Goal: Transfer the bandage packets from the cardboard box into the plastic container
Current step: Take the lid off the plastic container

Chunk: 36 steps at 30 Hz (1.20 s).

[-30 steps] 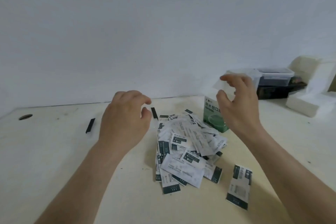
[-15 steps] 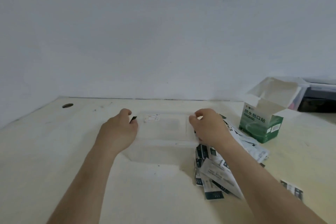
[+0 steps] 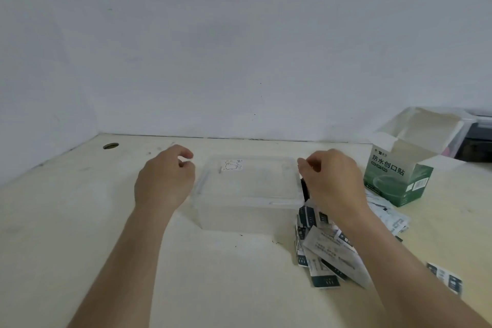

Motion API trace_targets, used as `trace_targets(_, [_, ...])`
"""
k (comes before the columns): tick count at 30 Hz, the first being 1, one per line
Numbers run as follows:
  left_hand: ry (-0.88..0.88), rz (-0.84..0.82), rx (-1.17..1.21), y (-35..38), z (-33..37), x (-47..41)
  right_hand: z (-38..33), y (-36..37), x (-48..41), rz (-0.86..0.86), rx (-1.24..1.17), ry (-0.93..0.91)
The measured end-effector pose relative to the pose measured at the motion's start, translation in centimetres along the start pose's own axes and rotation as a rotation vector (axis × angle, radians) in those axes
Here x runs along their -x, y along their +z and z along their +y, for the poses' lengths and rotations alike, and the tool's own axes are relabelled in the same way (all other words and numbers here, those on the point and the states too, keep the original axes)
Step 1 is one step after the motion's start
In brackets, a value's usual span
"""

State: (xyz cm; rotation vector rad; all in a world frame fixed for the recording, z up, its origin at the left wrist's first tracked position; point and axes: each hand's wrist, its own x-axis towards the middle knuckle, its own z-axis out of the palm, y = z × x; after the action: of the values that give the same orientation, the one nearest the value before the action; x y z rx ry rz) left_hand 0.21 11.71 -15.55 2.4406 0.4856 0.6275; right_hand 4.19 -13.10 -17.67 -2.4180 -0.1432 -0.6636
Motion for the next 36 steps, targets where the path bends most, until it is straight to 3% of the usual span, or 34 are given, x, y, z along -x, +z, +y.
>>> trace_targets(5, [0.075, -0.231, -0.252, 0.2, 0.9, 0.4, -0.5, -0.4, 0.2, -0.2, -0.003, -0.011])
trace_targets(12, [0.162, -0.01, -0.348, -0.6, 1.5, 0.7, -1.6, -0.6, 0.8, -0.193, 0.077, -0.028])
trace_targets(19, [0.216, 0.09, -0.312, -0.6, 1.7, 0.5, -2.8, -0.6, 1.5, -0.106, 0.198, -0.086])
trace_targets(26, [0.257, 0.165, -0.282, -1.5, 2.0, 0.8, -2.2, -0.1, 1.4, -0.08, -0.06, 0.017])
trace_targets(31, [0.129, 0.066, -0.074, -1.8, 2.0, 0.7, -1.9, 0.6, 1.3, -0.113, -0.174, 0.077])
trace_targets(34, [-0.006, -0.095, 0.414, -2.0, 1.6, 0.2, -2.3, 0.6, 1.7, -0.132, -0.224, 0.046])
trace_targets(36, [-0.102, -0.166, 0.688, -1.9, 1.2, -0.2, -2.6, 0.1, 1.9, -0.281, -0.291, 0.062])
